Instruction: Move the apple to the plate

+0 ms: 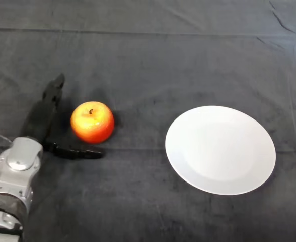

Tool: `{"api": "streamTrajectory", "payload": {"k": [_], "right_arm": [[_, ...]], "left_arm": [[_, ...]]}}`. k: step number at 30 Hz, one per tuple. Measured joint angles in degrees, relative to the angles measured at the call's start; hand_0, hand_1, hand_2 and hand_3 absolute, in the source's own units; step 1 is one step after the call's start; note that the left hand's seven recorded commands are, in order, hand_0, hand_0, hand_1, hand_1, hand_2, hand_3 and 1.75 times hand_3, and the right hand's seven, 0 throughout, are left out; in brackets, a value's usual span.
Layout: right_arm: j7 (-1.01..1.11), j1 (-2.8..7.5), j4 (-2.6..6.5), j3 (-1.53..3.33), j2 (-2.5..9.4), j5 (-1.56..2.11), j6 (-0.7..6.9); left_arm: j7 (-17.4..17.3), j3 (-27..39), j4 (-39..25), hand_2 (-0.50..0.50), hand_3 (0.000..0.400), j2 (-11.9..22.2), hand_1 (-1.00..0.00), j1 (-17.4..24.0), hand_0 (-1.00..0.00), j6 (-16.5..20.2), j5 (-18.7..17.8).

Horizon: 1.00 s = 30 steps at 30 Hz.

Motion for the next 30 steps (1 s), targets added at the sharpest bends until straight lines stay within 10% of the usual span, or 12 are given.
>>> {"api": "streamTrajectory", "payload": {"k": [10, 16, 30], "right_arm": [[0.00, 0.00, 0.00, 0.00, 0.00, 0.00, 0.00], [0.00, 0.00, 0.00, 0.00, 0.00, 0.00, 0.00], [0.00, 0.00, 0.00, 0.00, 0.00, 0.00, 0.00]], "left_arm": [[-0.17, -2.17, 0.00, 0.00, 0.000, -2.38, 0.00, -0.64, 0.00, 0.05, 0.85], [-0.27, -2.56, -0.01, -0.30, 0.400, -2.57, -0.40, -0.67, -1.00, 0.02, 1.40], [-1.98, -3.89, -0.04, -0.17, 0.400, -1.93, -0.67, -1.66, -1.00, 0.11, 2.00]]}}
